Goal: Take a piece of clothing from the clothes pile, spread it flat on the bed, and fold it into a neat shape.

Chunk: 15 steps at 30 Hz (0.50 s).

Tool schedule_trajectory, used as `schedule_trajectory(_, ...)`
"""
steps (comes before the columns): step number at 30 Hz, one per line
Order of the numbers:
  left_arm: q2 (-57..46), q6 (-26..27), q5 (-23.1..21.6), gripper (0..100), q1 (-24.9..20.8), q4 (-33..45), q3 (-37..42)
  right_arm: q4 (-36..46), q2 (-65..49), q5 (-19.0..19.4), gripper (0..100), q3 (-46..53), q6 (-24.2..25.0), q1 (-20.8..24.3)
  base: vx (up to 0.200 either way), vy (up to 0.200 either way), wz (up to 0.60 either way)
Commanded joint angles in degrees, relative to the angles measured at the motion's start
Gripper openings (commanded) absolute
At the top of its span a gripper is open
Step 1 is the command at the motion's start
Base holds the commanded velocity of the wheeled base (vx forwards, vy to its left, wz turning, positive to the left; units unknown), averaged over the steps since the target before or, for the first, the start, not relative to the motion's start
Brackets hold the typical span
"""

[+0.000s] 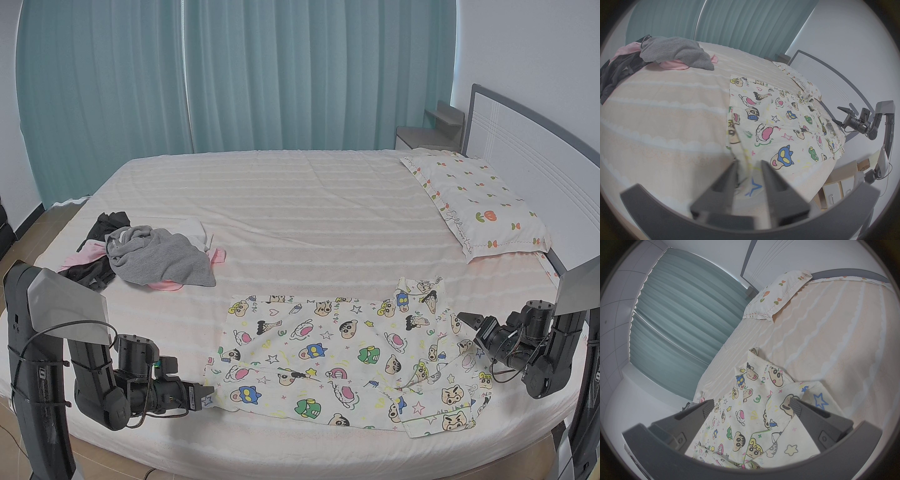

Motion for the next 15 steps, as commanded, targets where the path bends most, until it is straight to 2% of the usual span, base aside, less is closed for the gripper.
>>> schedule_trajectory(1,-0.02,0.12,0.08,0,0.84,0.01,0.47,-1.02,-0.03,0.01,100,0.01,-0.08,0.08,0.000,0.000,0.00)
schedule_trajectory(7,-0.37,0.39,0.17,0,1.10,-0.08,2.40,-1.02,0.06,0.01,100,0.09,0.01,0.08,0.000,0.000,0.00)
schedule_trajectory(15,-0.63,1.71,0.17,0,1.10,-5.79,7.41,-1.02,-0.03,0.01,100,0.01,0.01,0.08,0.000,0.000,0.00)
